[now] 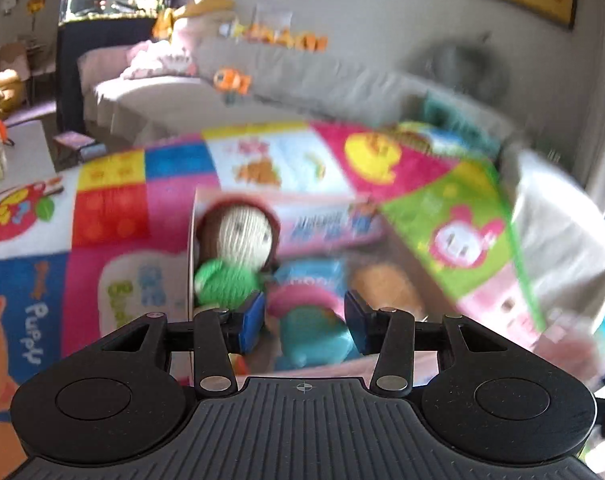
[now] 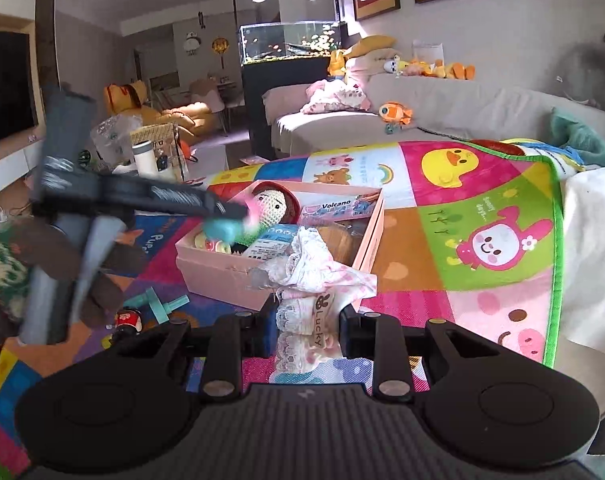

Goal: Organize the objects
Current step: 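Grasp the pink pig toy with the left tool while the right tool grasps the lace doll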

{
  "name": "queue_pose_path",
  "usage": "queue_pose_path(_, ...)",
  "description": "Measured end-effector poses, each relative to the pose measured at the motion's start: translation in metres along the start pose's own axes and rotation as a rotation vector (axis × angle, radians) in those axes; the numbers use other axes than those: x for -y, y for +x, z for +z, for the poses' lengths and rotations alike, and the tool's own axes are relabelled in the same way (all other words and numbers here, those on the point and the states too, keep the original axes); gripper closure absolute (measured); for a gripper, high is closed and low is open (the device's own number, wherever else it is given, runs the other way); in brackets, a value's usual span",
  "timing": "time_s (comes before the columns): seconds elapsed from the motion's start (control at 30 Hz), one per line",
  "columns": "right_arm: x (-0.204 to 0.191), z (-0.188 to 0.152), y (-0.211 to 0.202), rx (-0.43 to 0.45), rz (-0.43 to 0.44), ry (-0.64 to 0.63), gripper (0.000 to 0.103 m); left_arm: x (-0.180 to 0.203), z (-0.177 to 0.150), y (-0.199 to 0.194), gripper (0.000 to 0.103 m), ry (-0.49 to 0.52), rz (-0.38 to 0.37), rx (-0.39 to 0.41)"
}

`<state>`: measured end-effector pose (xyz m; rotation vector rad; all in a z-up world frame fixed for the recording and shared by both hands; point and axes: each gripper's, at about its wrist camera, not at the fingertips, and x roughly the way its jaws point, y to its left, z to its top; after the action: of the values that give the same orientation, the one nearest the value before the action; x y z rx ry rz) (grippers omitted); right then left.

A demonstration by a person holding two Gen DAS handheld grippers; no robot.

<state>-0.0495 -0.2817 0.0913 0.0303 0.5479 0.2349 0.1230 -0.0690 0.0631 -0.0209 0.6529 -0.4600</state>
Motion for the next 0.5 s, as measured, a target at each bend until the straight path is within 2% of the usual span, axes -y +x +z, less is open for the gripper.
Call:
queue_pose_path(0.1, 0.000, 0.001, 0.003, -0.004, -0.010, 0.001, 0.075, -0.004, -0.008, -0.009, 0.050, 0.000, -0.008, 0.043)
queue_pose_path(0.13, 0.001, 0.002, 0.005, -0.008, -0.011, 0.004, 0.075, -0.008, -0.009, -0.018, 0.054, -0.011, -0.008, 0.071)
queue_pose_path(0.3, -0.002, 0.014, 0.018, -0.019, -0.006, -0.004, 0.075, -0.035, -0.017, -0.073, 0.054, -0.105, -0.027, 0.232)
queue_pose_path(0.37, -0.002, 0.026, 0.025, -0.015, 0.003, -0.003, 0.075, -0.053, -0.032, -0.094, 0.054, -0.163, -0.040, 0.275)
queue_pose_path(0.5, 0.003, 0.061, 0.054, -0.042, 0.037, 0.047, 0.075, -0.088, -0.084, -0.118, 0.054, -0.311, -0.015, 0.342)
